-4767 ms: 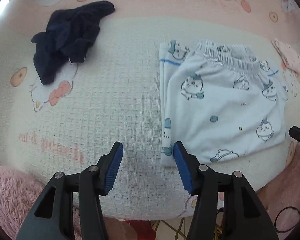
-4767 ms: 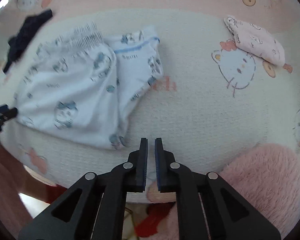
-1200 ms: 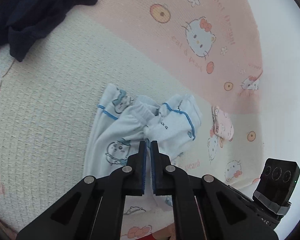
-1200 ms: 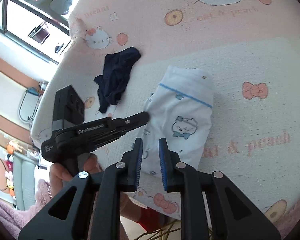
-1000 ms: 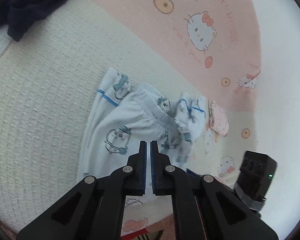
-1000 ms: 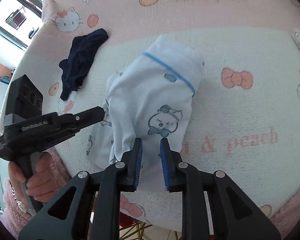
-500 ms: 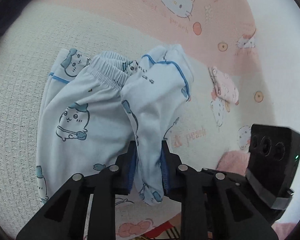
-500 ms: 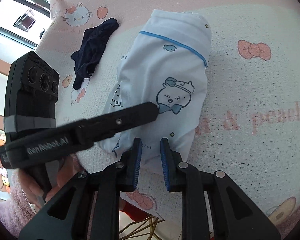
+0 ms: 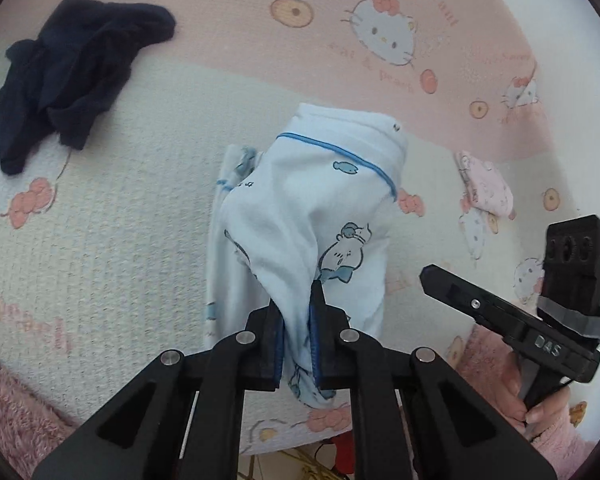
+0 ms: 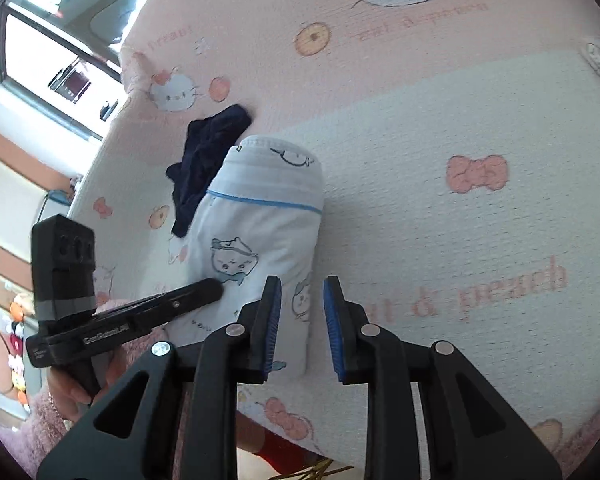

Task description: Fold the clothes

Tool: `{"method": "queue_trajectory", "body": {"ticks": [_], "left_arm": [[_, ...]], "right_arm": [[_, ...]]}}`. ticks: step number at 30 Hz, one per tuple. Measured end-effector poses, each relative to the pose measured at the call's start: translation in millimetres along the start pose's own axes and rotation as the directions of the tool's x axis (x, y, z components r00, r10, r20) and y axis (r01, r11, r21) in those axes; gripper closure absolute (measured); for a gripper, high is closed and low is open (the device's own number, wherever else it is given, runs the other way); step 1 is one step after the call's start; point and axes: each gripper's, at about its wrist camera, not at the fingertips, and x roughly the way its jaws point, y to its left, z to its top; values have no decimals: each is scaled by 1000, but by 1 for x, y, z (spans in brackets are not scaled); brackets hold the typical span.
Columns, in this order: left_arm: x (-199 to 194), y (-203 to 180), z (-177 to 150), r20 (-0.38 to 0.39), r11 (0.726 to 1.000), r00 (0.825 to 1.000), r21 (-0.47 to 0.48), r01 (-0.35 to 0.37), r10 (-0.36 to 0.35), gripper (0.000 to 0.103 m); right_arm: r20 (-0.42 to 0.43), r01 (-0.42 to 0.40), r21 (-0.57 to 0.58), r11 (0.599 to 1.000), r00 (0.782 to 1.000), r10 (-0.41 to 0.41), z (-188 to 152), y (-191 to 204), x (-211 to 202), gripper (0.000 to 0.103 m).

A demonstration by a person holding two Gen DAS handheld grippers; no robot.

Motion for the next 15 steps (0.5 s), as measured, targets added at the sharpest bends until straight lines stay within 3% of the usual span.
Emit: {"method": "queue_trajectory", "body": {"ticks": [5,7,13,15], "left_arm": [[20,25,-5,-51,996,997,-60,-64,61,92],[26,27,-1,-58,996,996,-56,-66,62,92],[34,17,15,-92,990,988,76,-117,124,89],[31,19,18,-112,989,985,85,-123,132,84]], "right_arm": [[-115,21,-150,988,993,-39,-14,37,48,80],[-139,74,-187,980,985,-100,-20,41,64,80],[-85,259,-177,950,957,-276,-15,25,60,79],[-100,258,-114,959,958,-269,-12,7,54,79]]}}
